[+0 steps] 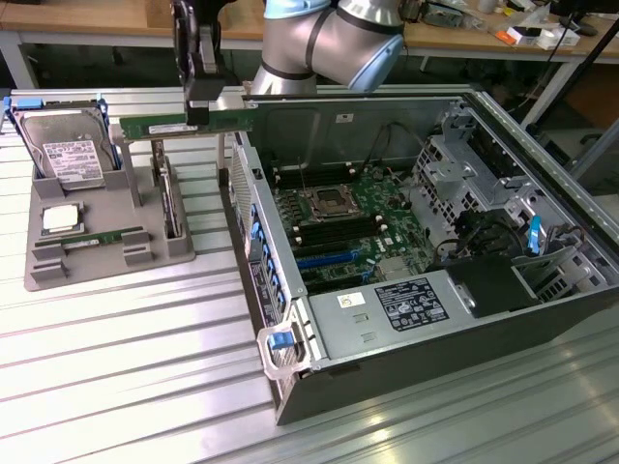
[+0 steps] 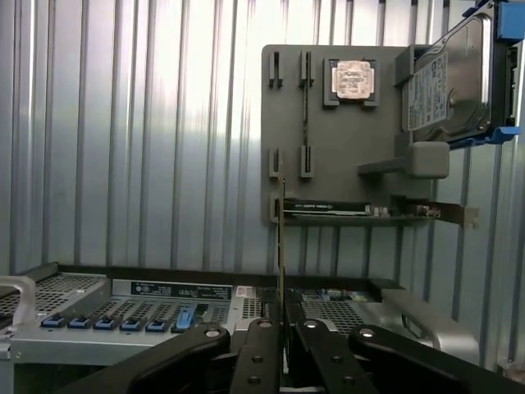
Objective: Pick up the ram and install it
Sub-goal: 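Pick up the ram and move it above insertion slot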
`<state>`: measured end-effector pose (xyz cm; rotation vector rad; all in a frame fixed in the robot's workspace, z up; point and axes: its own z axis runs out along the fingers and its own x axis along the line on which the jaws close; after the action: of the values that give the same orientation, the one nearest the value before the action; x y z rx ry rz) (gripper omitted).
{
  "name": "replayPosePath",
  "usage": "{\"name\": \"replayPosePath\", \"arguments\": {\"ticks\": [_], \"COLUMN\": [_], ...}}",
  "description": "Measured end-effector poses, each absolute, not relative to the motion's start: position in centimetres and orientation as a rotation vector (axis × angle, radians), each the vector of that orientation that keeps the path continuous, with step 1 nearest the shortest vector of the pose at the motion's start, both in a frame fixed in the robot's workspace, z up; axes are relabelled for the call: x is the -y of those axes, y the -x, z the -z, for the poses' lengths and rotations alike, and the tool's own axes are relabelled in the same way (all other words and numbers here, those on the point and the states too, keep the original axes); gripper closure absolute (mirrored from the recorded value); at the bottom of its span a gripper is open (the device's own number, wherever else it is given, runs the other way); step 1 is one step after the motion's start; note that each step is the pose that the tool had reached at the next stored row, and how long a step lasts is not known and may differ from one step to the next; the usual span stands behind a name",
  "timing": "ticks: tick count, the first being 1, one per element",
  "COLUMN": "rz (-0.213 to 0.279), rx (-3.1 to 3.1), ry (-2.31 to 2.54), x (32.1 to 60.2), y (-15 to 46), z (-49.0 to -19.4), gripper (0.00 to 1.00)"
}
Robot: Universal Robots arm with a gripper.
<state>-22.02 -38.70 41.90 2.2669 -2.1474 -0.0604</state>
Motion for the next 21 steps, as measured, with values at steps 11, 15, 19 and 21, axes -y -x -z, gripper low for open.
{"name": "replayPosePath", "arguments": {"ticks": [11,15,19,21], "rz": [0.060,0.060,0.060,0.060], "rx": [2.147,2.147,2.147,2.147], "ry": [-2.267,-2.267,-2.267,-2.267], "x": [38.7,38.7,38.7,38.7], "y": [18.9,17.5,16.0,15.4], "z": [-41.9,-41.9,-41.9,-41.9], "gripper": [0.87,0.87,0.87,0.87]}}
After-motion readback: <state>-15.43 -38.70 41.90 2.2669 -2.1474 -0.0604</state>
